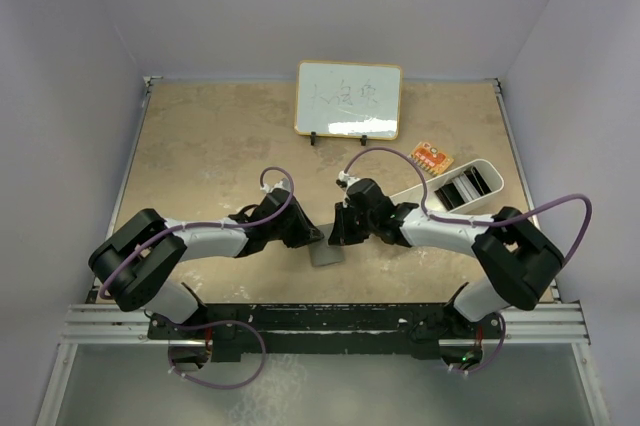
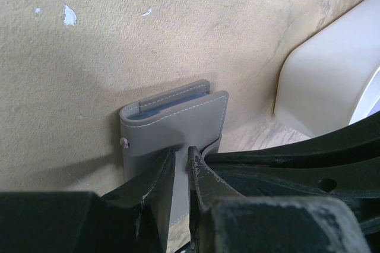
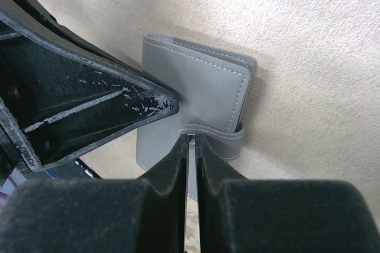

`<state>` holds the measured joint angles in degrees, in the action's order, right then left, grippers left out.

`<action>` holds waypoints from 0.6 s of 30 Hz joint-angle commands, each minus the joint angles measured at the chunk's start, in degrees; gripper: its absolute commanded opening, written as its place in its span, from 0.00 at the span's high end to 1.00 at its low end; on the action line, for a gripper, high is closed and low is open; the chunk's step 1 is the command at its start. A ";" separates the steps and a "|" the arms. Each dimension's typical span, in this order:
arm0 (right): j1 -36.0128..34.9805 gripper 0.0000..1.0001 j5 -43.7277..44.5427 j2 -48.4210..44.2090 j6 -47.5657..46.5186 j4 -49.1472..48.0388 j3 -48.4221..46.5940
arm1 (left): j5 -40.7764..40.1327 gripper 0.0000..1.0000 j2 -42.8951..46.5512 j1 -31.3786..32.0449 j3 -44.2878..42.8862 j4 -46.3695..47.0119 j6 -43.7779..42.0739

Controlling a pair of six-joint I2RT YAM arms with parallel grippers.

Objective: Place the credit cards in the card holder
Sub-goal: Close the card holder at the center of the board.

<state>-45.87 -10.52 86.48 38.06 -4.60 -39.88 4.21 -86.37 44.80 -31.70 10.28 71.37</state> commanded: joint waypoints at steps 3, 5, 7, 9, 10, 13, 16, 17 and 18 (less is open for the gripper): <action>-1.44 0.92 1.09 2.22 -0.73 3.18 -2.68 | -2.39 0.87 -3.51 0.45 2.44 -7.00 -1.76; -1.77 0.92 1.94 2.59 -0.94 4.64 -3.45 | -2.41 0.87 -3.48 0.47 2.47 -7.02 -1.76; -2.07 0.92 2.98 3.00 -1.24 6.19 -4.27 | -2.36 0.87 -3.52 0.47 2.58 -6.81 -1.76; -2.48 0.92 4.11 3.43 -1.55 7.85 -5.00 | -2.30 0.87 -3.55 0.47 2.73 -6.68 -1.76; -2.74 0.92 4.57 3.70 -1.74 8.50 -5.44 | -2.20 0.87 -3.59 0.47 2.76 -6.57 -1.76; -3.06 0.92 5.35 4.86 -2.22 10.16 -6.61 | -2.13 0.87 -3.87 0.45 2.83 -6.36 -1.76; -3.70 0.93 6.23 6.29 -2.64 11.99 -7.76 | -2.00 0.87 -4.13 0.47 2.94 -6.00 -1.76; -3.93 0.93 6.60 6.79 -2.80 12.63 -8.14 | -1.99 0.87 -4.18 0.47 2.95 -6.02 -1.72; -4.23 0.93 7.21 7.18 -2.84 13.26 -8.53 | -1.99 0.87 -4.14 0.47 3.04 -5.94 -1.69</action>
<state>-48.12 -6.46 89.78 36.42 5.32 -47.07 4.43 -86.56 44.75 -31.48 10.90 71.37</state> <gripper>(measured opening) 0.074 0.132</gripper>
